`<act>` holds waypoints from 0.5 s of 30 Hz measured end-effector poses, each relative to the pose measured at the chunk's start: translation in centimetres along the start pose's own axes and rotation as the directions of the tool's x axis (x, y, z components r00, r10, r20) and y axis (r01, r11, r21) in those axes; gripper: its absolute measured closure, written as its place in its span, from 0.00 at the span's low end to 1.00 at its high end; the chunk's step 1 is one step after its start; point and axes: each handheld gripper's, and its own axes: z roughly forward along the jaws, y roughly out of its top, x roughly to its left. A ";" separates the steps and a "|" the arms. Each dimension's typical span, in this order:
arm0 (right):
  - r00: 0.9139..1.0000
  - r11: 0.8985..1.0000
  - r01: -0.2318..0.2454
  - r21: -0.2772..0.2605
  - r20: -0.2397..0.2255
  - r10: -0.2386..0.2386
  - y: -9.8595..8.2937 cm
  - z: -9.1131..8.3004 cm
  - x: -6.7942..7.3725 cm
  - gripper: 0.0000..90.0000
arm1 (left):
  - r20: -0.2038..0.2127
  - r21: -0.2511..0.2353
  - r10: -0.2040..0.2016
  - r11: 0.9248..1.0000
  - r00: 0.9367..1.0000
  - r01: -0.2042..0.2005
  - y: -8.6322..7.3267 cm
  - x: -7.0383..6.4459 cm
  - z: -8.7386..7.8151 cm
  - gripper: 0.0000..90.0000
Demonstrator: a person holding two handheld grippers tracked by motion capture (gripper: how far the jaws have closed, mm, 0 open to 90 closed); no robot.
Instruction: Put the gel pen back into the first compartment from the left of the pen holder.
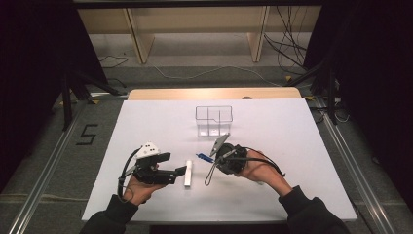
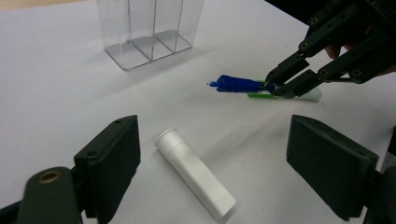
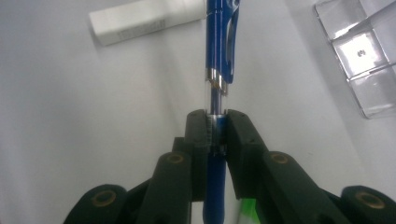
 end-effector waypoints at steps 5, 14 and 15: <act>0.998 0.998 0.058 -0.008 0.019 -0.058 -0.8 -0.5 1.1 0.89 | 0.049 0.051 0.002 0.999 0.999 -0.005 0.5 -0.2 0.4 0.20; 0.991 0.991 0.133 -0.020 0.029 -0.132 -1.9 -1.1 2.5 0.89 | 0.120 0.151 0.043 0.987 0.992 -0.061 1.7 -0.8 1.7 0.21; 0.988 0.988 0.150 -0.028 0.032 -0.149 -2.0 -1.2 2.6 0.89 | 0.125 0.153 0.045 0.986 0.991 -0.064 1.8 -0.9 1.9 0.21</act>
